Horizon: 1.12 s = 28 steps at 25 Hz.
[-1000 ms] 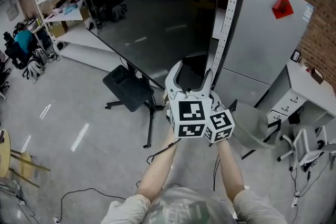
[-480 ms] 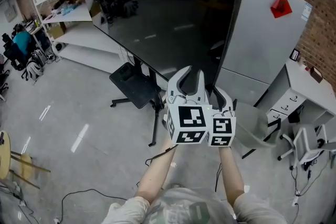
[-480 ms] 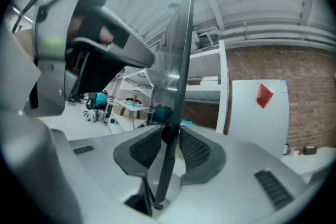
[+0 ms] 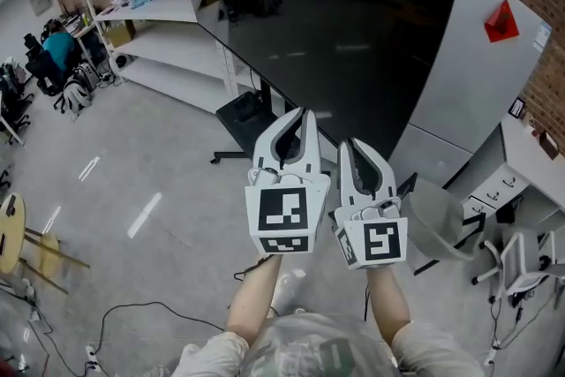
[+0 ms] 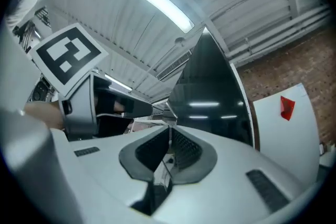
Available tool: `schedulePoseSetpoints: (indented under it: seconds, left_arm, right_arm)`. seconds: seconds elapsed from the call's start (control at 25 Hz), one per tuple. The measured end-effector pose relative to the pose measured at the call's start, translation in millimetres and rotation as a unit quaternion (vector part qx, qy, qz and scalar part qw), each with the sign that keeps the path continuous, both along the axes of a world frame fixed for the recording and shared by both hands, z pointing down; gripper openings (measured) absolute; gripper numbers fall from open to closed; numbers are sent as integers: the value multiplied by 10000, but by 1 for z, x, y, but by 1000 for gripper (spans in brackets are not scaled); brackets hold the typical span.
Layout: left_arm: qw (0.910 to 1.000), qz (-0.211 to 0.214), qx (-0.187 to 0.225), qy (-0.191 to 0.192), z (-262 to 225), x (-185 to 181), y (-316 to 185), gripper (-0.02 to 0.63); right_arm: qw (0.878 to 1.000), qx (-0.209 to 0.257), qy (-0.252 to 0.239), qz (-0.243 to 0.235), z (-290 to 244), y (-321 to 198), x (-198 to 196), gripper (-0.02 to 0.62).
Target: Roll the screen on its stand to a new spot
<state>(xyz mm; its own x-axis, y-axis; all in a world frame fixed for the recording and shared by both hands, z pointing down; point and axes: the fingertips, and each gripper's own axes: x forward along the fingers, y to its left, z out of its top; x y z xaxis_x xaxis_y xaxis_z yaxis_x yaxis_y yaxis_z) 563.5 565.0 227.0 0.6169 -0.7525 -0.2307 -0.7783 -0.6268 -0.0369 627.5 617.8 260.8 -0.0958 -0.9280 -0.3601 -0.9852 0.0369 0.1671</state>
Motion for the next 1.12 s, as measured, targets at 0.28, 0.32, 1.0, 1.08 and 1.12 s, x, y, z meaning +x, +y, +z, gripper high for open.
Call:
schedulePoseSetpoints:
  seconds: [0.28, 0.32, 1.0, 1.08, 1.12]
  left_arm:
    - [9973, -551, -42, 490, 6, -80, 6, 15]
    - [9966, -653, -65, 493, 9, -90, 6, 15]
    - [9885, -1314, -606, 439, 66, -149, 25, 15]
    - [9881, -1318, -659, 446, 70, -148, 29, 15]
    - [9880, -1316, -678, 450, 72, -147, 31, 15]
  right_arm:
    - [9983, 131, -138, -549, -8, -14, -50, 29]
    - [9979, 147, -159, -616, -9, -14, -57, 29]
    - [9885, -237, -478, -1414, 23, -8, -116, 29]
    - [9885, -271, -447, -1420, 25, -6, -116, 29]
    - [9886, -287, -425, -1415, 26, -5, -115, 29]
